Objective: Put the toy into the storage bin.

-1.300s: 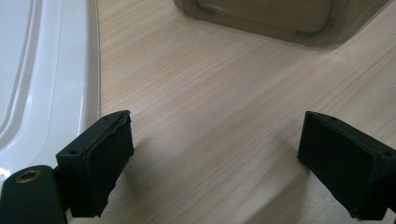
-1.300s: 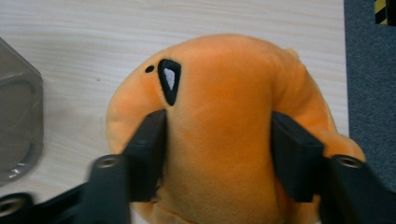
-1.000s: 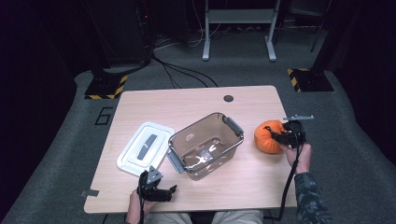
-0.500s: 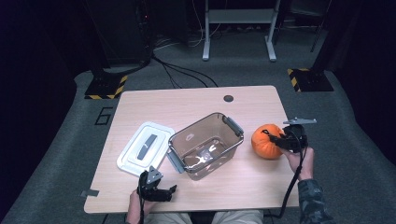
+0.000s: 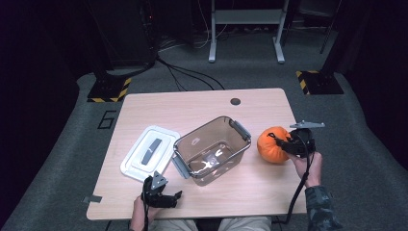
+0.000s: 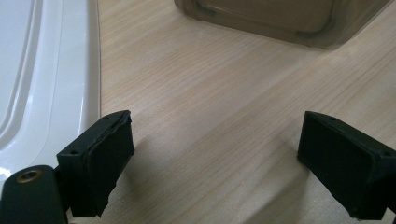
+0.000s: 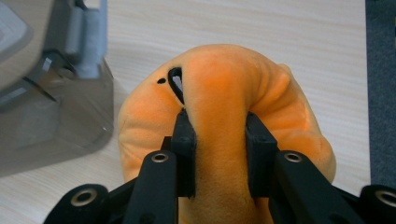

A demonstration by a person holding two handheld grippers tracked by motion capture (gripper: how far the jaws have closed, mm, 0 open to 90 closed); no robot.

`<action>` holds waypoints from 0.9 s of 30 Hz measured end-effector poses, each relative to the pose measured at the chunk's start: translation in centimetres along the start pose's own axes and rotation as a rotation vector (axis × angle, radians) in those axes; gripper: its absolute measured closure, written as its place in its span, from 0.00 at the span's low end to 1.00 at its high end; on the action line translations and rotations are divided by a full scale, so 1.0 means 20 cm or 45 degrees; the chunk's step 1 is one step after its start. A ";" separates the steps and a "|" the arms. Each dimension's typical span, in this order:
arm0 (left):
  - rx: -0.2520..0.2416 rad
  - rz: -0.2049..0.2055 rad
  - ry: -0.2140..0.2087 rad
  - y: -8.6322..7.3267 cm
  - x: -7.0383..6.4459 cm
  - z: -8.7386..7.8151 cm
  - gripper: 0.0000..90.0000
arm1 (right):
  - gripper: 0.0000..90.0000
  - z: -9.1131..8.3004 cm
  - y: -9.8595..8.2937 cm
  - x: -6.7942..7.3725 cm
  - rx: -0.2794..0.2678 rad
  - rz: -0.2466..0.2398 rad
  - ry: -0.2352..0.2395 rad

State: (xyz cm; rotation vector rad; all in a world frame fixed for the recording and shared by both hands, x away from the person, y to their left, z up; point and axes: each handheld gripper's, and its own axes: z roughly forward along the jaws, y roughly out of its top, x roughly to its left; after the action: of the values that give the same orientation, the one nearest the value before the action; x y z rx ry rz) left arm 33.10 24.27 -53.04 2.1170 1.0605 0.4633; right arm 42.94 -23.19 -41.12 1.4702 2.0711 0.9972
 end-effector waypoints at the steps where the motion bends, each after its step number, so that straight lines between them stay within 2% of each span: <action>1: 0.000 0.000 0.000 0.00 0.00 0.00 0.11 | 0.78 -0.01 0.01 0.01 -0.005 -0.011 -0.001; 13: 0.001 0.000 0.000 0.00 0.00 0.00 0.11 | 0.78 -0.13 0.14 0.11 -0.093 -0.073 0.000; 27: 0.001 0.000 0.001 0.00 0.00 0.00 0.11 | 0.78 -0.19 0.22 0.15 -0.127 -0.106 -0.014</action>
State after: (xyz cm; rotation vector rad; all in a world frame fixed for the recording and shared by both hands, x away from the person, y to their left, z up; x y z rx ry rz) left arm 33.10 24.27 -53.03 2.1178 1.0618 0.4637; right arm 42.12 -20.80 -35.07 1.3262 2.0270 1.0414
